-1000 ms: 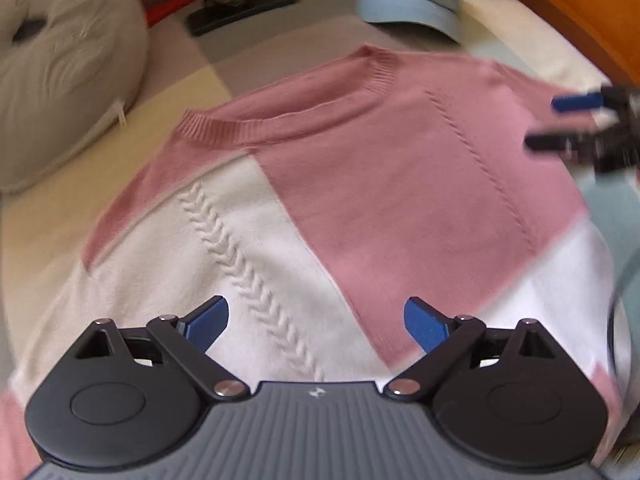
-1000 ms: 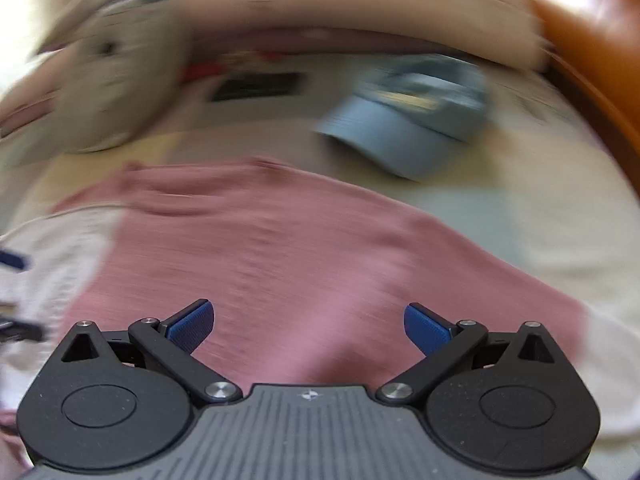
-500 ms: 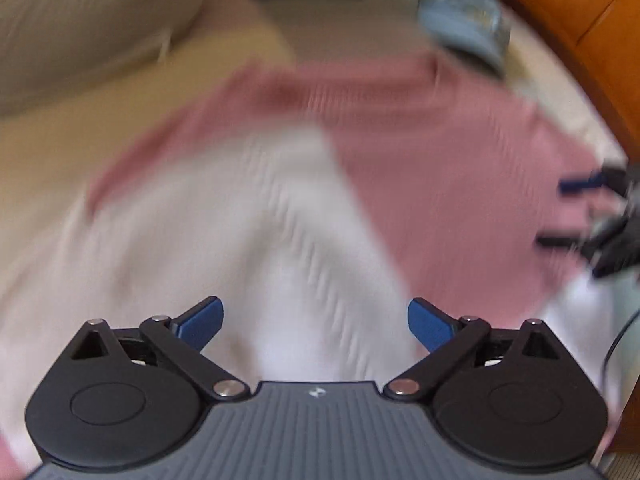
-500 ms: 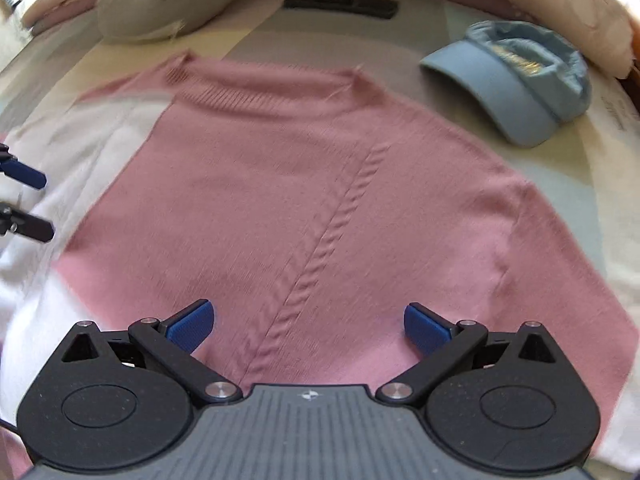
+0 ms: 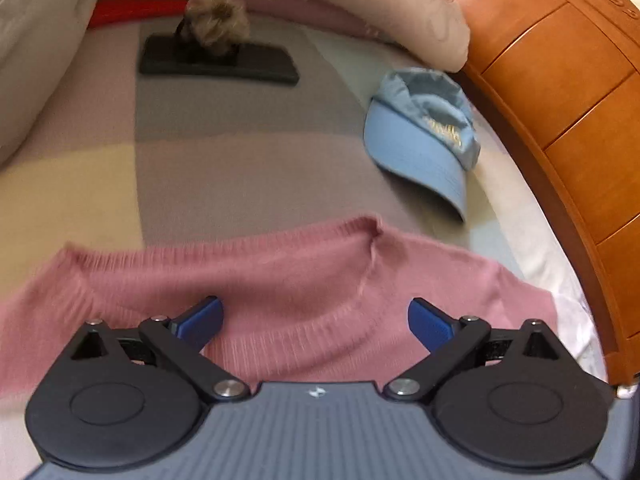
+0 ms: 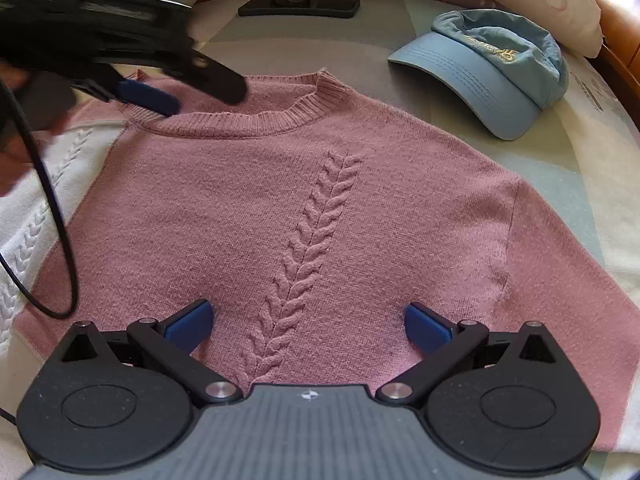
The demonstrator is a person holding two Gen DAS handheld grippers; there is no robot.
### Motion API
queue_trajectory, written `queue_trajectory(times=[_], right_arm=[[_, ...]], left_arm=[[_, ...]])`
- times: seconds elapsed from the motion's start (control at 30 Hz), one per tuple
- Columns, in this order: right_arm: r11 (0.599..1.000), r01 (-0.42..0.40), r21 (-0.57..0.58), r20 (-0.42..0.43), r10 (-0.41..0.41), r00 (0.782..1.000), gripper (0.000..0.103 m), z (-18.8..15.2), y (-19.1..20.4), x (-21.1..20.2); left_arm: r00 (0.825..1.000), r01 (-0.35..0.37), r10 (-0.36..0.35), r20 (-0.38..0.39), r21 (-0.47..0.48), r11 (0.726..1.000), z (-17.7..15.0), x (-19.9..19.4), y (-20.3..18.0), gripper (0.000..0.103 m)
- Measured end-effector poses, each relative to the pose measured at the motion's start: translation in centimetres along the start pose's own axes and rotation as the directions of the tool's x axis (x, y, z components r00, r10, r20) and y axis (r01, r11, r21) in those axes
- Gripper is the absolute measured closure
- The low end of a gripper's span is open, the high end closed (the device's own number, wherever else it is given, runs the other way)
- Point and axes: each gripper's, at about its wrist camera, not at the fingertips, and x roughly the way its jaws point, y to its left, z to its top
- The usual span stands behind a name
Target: Fold clothes
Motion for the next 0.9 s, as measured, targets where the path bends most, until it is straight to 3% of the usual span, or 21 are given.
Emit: queue_trajectory(times=[0.2,0.37,0.43,0.47,0.53,0.7,0.8,0.9], right_arm=[[1.0,0.003,0.007,0.024,-0.003,1.0,0.0,-0.2,0.0,0.1],[1.0,0.004,0.01,0.022,-0.005,1.0,0.0,-0.3,0.5,0.3],[1.0,0.006,0.012,0.024,-0.006,1.0,0.0,-0.2,0.3,0.4],[1.0,0.007,0.013,0.026,-0.008,1.0,0.0,-0.1,0.1,0.4],[1.0,0.011,0.016,0.029,-0.011,1.0,0.0,-0.1,0.0,0.4],[0.999,0.023,0.026,0.03,-0.024,0.999,0.0,0.0,0.1,0.5],[0.999,0.023,0.028,0.035,-0.024,0.999,0.0,-0.1,0.1,0.5],[0.999,0.029,0.03,0.045,-0.031,0.999,0.0,-0.1,0.2,0.4]], left_arm=[[0.998,-0.034,0.036,-0.043,0.055,0.998,1.8,0.8,-0.8,0.002],[1.0,0.001,-0.001,-0.024,0.022,1.0,1.3,-2.3,-0.1,0.002],[0.999,-0.033,0.034,-0.04,0.022,0.999,0.9,-2.3,0.9,0.001],[0.995,-0.067,0.067,-0.069,0.005,0.998,0.7,-1.6,1.8,0.002],[0.996,-0.079,0.078,-0.044,-0.022,0.997,0.4,-1.4,2.9,0.003],[0.999,-0.033,0.033,-0.009,-0.115,0.993,0.0,-4.1,3.5,0.003],[0.996,-0.092,0.094,0.01,-0.124,0.988,-1.3,-5.5,5.0,0.003],[0.984,-0.176,0.179,-0.005,-0.217,0.96,-2.0,-5.9,8.1,0.003]])
